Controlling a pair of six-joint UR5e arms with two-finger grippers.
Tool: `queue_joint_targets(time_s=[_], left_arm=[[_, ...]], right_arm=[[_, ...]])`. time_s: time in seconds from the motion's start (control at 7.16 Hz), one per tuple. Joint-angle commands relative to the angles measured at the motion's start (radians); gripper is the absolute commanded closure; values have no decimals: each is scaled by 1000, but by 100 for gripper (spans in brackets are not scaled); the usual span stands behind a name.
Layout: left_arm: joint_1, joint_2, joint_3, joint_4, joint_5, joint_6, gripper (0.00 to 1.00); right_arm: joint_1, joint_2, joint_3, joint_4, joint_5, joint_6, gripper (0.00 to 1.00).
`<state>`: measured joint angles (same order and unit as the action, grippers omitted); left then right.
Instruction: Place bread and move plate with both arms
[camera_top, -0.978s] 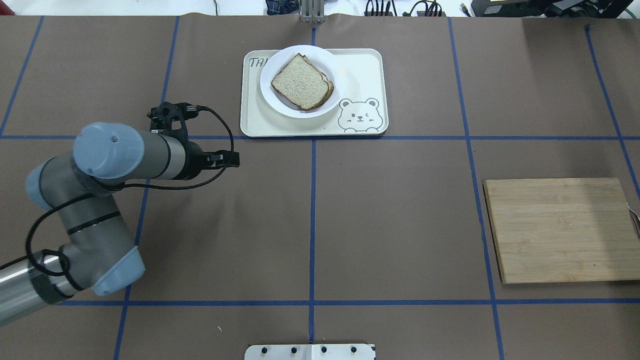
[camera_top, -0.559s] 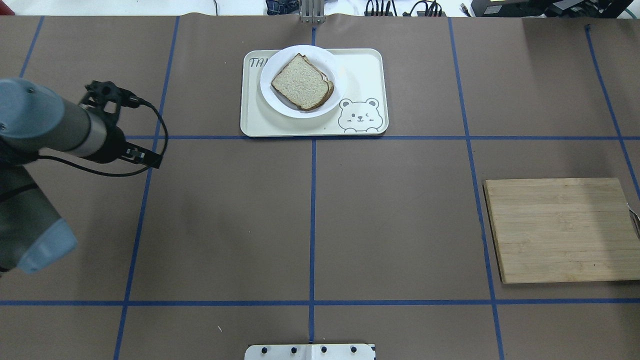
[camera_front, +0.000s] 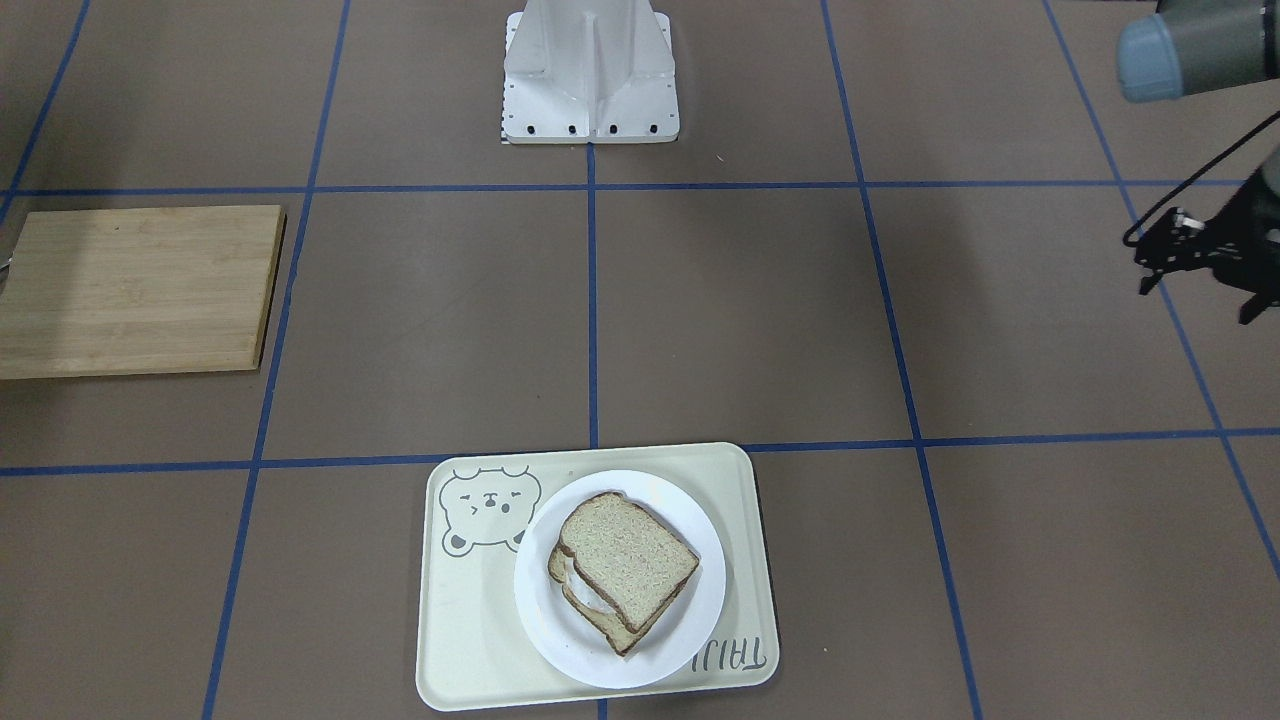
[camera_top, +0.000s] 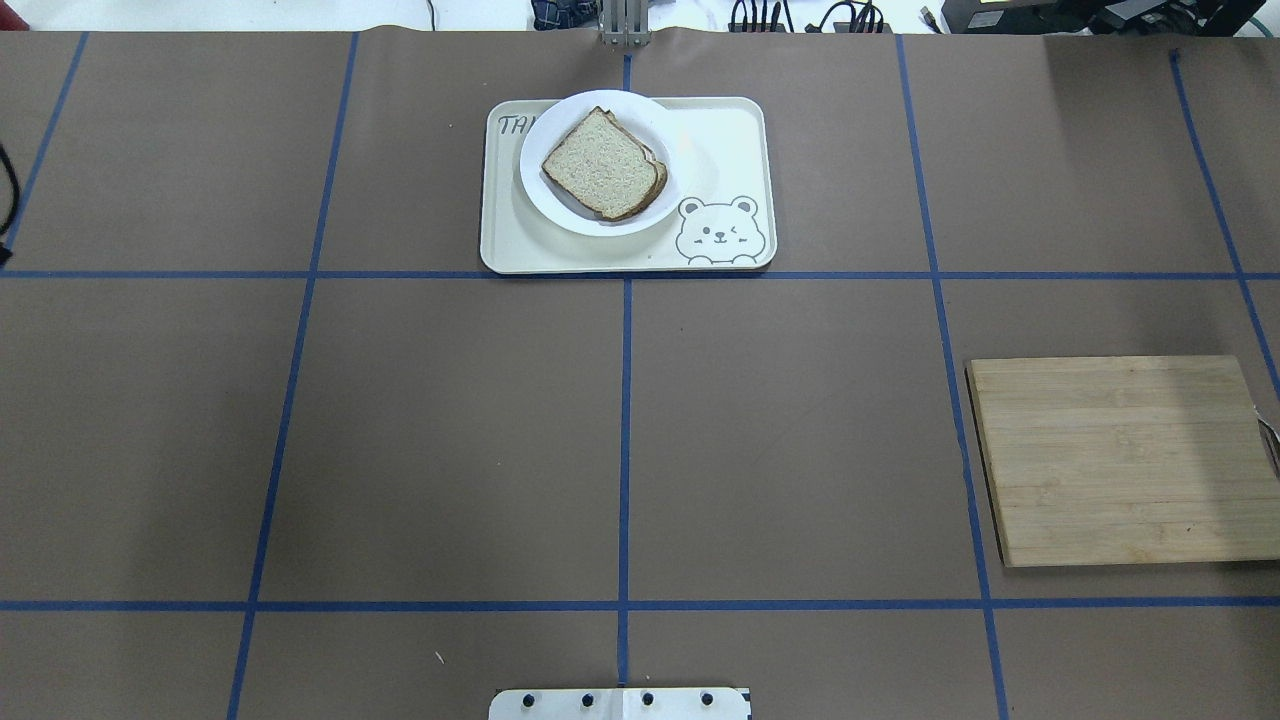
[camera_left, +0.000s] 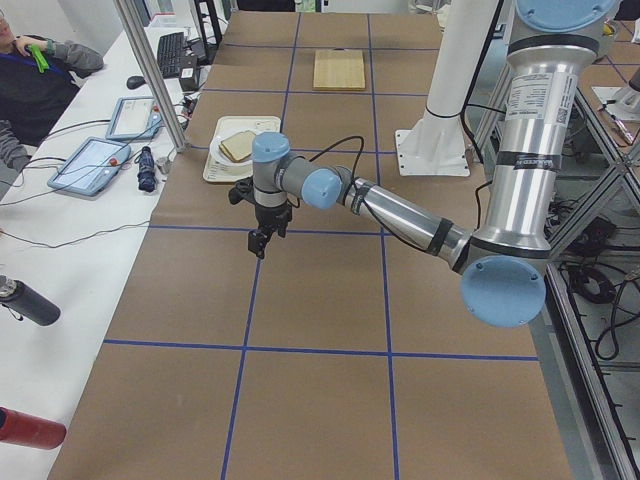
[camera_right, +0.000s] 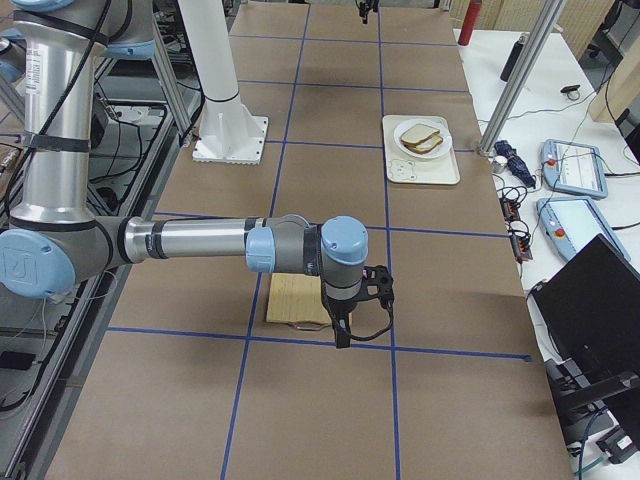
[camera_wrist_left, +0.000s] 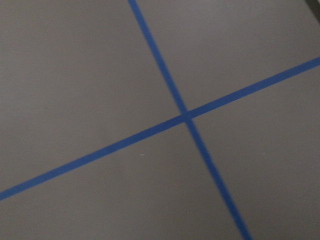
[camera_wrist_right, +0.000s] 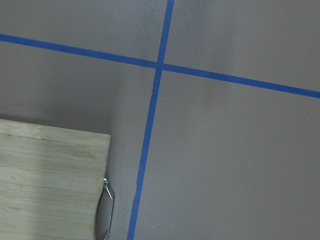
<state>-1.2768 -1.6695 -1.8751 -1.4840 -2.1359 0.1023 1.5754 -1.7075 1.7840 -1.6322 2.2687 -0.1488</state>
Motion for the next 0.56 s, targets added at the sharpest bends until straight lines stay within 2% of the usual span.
queue_joint_targets(time_s=[0.0,0.42], left_arm=[[-165,5,74,85,-16,160,2],[-234,85,108,53,-42,157,2]], right_arm=[[0,0,-2,0,0,0,0],[0,0,-12,-1,8,2,0]])
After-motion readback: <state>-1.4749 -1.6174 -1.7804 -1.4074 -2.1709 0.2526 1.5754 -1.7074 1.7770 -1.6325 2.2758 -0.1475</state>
